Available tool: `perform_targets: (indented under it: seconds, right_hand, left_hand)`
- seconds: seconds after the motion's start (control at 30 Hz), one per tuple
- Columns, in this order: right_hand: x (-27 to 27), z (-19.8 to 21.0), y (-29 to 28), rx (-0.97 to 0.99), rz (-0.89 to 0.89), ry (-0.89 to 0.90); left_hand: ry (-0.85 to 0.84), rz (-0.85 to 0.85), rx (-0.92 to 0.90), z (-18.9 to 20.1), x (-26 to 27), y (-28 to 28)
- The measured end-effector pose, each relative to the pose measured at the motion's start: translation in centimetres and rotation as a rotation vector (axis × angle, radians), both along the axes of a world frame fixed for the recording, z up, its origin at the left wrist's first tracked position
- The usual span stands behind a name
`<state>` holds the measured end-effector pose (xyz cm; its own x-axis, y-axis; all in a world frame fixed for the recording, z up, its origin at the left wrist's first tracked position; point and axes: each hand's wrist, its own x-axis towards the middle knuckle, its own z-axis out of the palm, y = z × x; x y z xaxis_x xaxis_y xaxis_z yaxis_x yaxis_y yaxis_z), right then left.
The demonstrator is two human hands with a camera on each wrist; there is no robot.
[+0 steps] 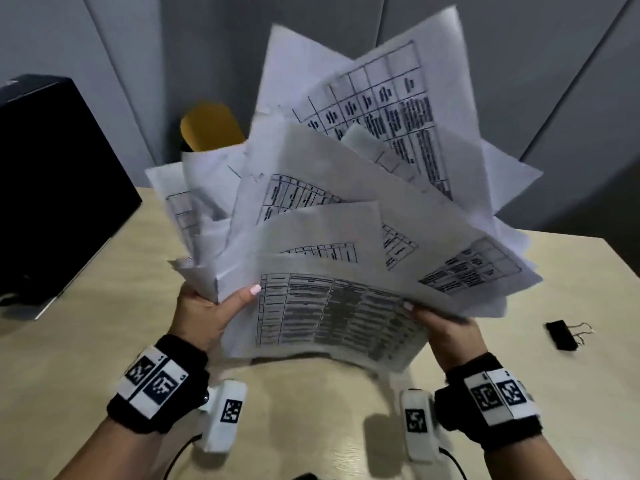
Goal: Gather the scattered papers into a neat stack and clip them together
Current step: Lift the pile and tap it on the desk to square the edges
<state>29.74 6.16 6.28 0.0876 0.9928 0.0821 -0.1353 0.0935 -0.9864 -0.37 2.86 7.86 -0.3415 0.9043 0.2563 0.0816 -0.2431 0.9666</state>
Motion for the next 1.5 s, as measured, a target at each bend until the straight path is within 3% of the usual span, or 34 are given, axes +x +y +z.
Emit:
perform_targets:
  seconds: [0.1, 0.2, 0.5, 0.77, 0.97, 1.13, 1.27, 1.5]
  right_hand:
    - [0.8, -0.2, 0.0, 0.022, -0.005, 0.109]
    - [0.8, -0.4, -0.2, 0.002, 0.029, 0.036]
    - [1.0, -0.9, -0.1, 0.014, 0.042, 0.039]
    - [1.0, -1.3, -0.1, -0.002, 0.146, 0.091]
    - [0.8, -0.9, -0.3, -0.012, 0.177, 0.075]
    - [0.3, -1.3, -0.5, -0.038, 0.161, 0.148]
    - [-0.1, -2.5, -0.3, -0.08, 0.089, 0.184]
    - [0.5, -0.5, 0.2, 0.014, 0.053, 0.159]
  left_hand:
    - [-0.025, -0.065, -0.018, 0.4, -1.1, -0.2]
    - [-0.015, -0.125, -0.071, 0.5, -1.2, -0.9]
    - [-0.069, -0.19, -0.079, 0.8, -0.7, -1.0]
    - [-0.073, -0.17, -0.108, -0.3, -0.7, -1.1]
    - [-0.179, -0.205, -0.134, -0.8, -0.4, -1.3]
    - [-0.145, -0.199, -0.089, -0.8, 0.2, -1.0]
    - [-0.078, -0.084, -0.143, -2.0, 0.3, -0.7]
    - [-0.073, -0.118, -0.07, -0.6, -0.8, -0.2]
